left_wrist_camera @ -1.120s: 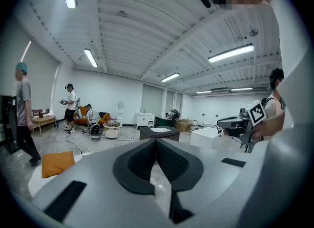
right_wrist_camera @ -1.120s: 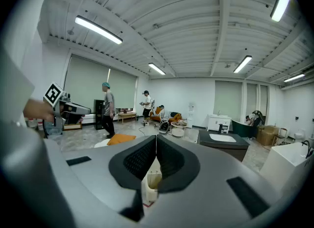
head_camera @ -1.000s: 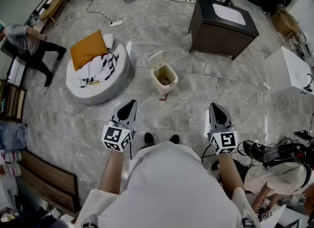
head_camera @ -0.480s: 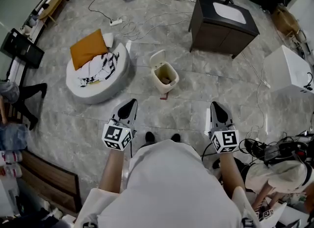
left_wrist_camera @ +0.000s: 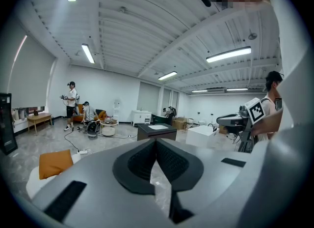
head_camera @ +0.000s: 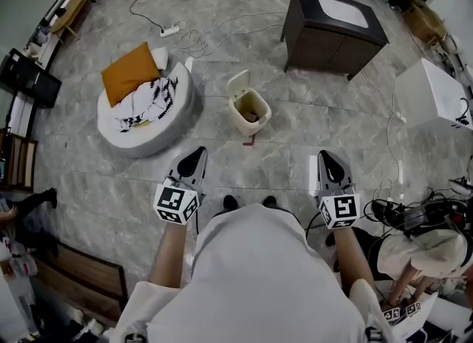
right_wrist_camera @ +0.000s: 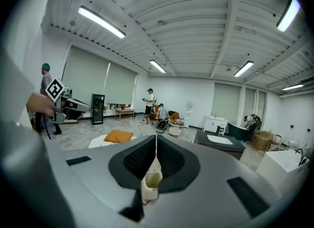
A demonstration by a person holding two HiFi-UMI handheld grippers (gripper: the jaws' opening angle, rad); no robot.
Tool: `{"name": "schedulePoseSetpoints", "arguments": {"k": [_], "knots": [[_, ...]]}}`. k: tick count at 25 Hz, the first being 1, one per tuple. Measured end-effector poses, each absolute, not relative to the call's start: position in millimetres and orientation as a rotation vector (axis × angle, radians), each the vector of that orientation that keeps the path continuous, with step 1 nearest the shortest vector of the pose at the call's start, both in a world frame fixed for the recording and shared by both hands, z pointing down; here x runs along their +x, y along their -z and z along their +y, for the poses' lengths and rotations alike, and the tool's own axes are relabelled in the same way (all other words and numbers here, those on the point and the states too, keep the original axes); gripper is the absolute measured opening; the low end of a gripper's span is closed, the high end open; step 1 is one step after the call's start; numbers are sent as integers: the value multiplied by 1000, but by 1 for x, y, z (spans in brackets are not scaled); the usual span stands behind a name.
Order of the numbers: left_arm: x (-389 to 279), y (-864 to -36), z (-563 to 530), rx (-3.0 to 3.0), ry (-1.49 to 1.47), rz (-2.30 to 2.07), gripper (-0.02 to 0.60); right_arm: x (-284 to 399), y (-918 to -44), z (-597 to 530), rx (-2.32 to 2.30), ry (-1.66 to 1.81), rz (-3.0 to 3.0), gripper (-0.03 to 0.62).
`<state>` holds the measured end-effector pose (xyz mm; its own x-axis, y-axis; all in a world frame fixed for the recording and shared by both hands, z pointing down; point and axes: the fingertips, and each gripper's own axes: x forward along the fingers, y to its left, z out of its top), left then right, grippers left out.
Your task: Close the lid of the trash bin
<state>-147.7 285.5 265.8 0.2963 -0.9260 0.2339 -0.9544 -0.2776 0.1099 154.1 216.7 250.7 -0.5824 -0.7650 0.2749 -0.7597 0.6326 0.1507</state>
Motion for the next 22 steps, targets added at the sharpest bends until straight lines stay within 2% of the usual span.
{"name": "schedulePoseSetpoints", "arguments": {"k": [22], "knots": [[-190,-276,283,2384,-185,-1636,17,103,-261,224,1244,-32,-2524,31]]}}
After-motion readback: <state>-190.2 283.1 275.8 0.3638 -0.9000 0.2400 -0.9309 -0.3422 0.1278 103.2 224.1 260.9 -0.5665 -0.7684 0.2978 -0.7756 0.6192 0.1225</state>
